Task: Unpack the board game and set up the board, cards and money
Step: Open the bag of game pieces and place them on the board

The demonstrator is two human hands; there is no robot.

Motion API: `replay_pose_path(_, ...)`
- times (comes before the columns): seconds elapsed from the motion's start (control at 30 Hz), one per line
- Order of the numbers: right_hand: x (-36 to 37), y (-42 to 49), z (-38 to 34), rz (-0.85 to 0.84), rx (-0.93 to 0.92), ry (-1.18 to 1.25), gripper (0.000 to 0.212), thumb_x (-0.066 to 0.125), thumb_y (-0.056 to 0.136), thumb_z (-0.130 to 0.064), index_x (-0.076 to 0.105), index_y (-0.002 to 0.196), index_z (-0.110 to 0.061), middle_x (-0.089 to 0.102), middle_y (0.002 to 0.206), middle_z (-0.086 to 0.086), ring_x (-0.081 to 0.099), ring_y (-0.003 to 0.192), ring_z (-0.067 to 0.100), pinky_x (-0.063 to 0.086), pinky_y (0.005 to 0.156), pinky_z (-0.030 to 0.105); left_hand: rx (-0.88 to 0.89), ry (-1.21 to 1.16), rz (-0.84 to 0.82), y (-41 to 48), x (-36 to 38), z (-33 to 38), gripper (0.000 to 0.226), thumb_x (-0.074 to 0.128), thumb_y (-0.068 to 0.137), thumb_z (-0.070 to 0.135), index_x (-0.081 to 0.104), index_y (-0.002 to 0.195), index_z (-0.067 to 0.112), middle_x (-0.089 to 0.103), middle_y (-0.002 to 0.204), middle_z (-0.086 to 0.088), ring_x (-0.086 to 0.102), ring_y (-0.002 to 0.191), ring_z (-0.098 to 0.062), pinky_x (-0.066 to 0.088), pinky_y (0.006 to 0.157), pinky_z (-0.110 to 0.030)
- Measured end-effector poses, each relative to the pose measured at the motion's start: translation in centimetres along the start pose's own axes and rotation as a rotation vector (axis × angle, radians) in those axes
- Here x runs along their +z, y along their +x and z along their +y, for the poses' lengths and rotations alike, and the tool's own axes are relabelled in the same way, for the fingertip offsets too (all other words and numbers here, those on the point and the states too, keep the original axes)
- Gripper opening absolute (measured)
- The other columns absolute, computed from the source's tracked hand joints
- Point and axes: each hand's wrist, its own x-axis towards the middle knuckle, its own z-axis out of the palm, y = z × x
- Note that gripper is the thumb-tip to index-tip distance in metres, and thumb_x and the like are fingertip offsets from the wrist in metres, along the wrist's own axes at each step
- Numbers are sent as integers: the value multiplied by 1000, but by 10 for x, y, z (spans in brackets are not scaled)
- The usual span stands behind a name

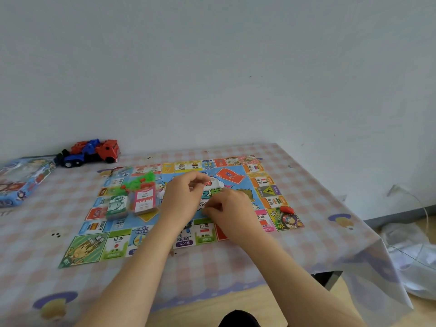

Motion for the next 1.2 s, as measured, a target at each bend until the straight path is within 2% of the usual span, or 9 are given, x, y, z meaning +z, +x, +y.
replay_pose_path(0.3, -11, 3, 14, 21, 104, 45, 19, 59, 91, -33, 70, 104, -25, 67, 105, -2, 58, 100, 18, 52, 84, 33, -10, 4, 9, 1, 0, -5, 25, 54, 91, 5, 69, 96, 24, 65, 91, 16, 57, 84, 8, 40, 67, -4)
replay_pose_path(0.43, -9, 5, 16, 61, 94, 4, 23, 56, 93, -34, 72, 105, -23, 62, 108, -1, 56, 96, 16, 48, 80, 25, -21, 26, 72, 7, -15, -9, 26, 54, 90, 2, 70, 96, 21, 67, 94, 11, 58, 84, 3, 44, 72, -9)
replay_pose_path(0.53, -8, 5, 16, 30, 97, -1, 29, 61, 88, -44, 69, 109, -26, 57, 109, -5, 54, 99, 14, 44, 76, 21, -28, 155, 87, 10, -27, -10, 29, 51, 90, 1, 69, 100, 21, 68, 101, 7, 59, 87, -4, 46, 74, -15)
replay_pose_path(0.63, -8, 7, 14, -10, 105, -4, 28, 67, 84, -40, 69, 109, -27, 61, 108, -5, 56, 99, 14, 49, 78, 22, 9, 485, -75, 11, -37, -7, 31, 51, 90, 6, 67, 111, 23, 66, 111, 5, 56, 90, -8, 46, 78, -23)
replay_pose_path(0.73, -9, 9, 11, 6, 97, 12, 22, 67, 85, -33, 73, 104, -23, 67, 105, -4, 59, 95, 13, 53, 84, 27, -2, 575, -232, 11, -43, -1, 29, 56, 89, 9, 67, 111, 25, 65, 110, 7, 52, 85, -7, 44, 76, -23)
replay_pose_path(0.87, -8, 10, 11, 19, 87, 13, 21, 67, 86, -33, 74, 103, -22, 68, 104, -3, 61, 92, 12, 53, 86, 28, 17, 692, -361, 12, -44, 0, 23, 61, 86, 14, 69, 104, 28, 66, 106, 9, 57, 88, -10, 49, 77, -25)
replay_pose_path(1.0, -6, 10, 12, 27, 84, 13, 21, 66, 87, -33, 73, 105, -24, 65, 107, -3, 60, 94, 14, 53, 86, 28, 36, 636, -364, 10, -40, -5, 15, 64, 87, 20, 69, 99, 28, 67, 95, 10, 60, 85, -8, 48, 74, -24)
replay_pose_path(1.1, -6, 10, 16, 47, 81, -3, 20, 64, 88, -32, 72, 105, -24, 65, 109, -3, 60, 94, 12, 52, 82, 25, 15, 438, -346, 10, -35, -6, 13, 66, 86, 22, 65, 97, 29, 64, 88, 13, 60, 81, -4, 52, 76, -27)
replay_pose_path(1.2, -9, 10, 22, 69, 106, 4, 19, 65, 88, -31, 72, 104, -25, 67, 106, -5, 61, 91, 11, 51, 77, 22, 0, 284, -396, 8, -31, 1, 9, 67, 86, 21, 64, 91, 27, 65, 88, 11, 60, 81, -3, 51, 75, -24)
